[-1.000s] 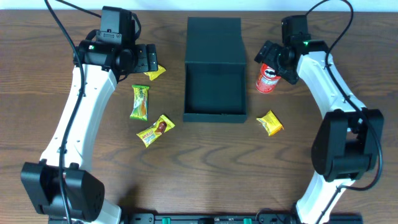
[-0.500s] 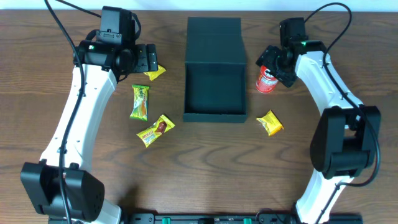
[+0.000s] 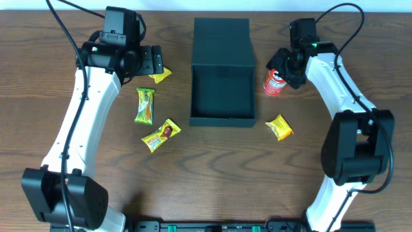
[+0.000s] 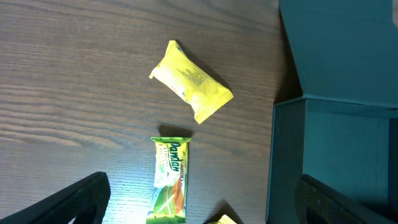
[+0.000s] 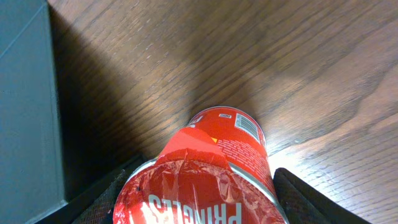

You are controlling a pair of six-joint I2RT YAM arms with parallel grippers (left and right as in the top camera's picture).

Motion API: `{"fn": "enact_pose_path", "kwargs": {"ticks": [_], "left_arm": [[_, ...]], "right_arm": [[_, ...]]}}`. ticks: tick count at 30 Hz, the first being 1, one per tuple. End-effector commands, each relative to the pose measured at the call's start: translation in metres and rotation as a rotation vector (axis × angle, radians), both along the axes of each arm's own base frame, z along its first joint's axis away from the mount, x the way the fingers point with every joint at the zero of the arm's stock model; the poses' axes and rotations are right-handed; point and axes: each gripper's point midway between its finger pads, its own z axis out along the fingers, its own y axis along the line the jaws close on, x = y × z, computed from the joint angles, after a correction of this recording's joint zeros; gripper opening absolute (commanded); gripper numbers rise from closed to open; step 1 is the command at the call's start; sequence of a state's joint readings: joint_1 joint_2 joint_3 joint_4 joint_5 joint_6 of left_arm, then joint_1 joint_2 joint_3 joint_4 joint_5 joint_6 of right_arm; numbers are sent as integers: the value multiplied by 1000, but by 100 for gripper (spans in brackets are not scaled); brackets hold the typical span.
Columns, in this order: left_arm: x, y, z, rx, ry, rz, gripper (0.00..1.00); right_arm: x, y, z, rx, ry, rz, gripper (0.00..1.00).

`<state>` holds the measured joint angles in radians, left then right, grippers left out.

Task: Pack container
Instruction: 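Lift the can with the right gripper and carry it over the box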

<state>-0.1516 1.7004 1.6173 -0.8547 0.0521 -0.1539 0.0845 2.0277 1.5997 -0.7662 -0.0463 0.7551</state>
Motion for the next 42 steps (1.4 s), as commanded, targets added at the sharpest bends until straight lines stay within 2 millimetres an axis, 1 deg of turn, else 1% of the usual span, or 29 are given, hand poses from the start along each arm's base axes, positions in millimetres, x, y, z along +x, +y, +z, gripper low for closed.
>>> {"fn": "enact_pose_path", "kwargs": {"ticks": [1,4,7,11,14,16,19,29,33,35,36,42], "left_arm": [[5,2,3,6,-11,10,95],[6,2,3,6,-12,10,95],[5,2,3,6,-11,10,95],[6,2,3,6,-12,10,95],[5,2,3,6,-11,10,95],[5,2,3,6,-11,10,95],[5,2,3,6,-11,10,96],[6,2,3,6,-12,10,95],[5,2,3,6,-11,10,96],[5,2,3,6,-11,10,95],[6,2,3,6,-12,10,95],[5,2,3,6,-11,10,95]], "right_arm": [[0,15,3,63,5,26,65],[1,18,16,83,-14,35,65],[4,25,39,108,-44,74,67],[6,36,67,165,-61,111,66],[8,50,90,239,-85,152,66],[10,63,104,310,-107,190,67],[8,80,120,413,-121,243,66],[-6,112,140,623,-100,326,63],[-8,120,141,628,-94,339,61],[-7,125,139,611,-99,341,63],[-7,130,139,606,-101,343,63],[-12,170,144,605,-118,386,65]]}}
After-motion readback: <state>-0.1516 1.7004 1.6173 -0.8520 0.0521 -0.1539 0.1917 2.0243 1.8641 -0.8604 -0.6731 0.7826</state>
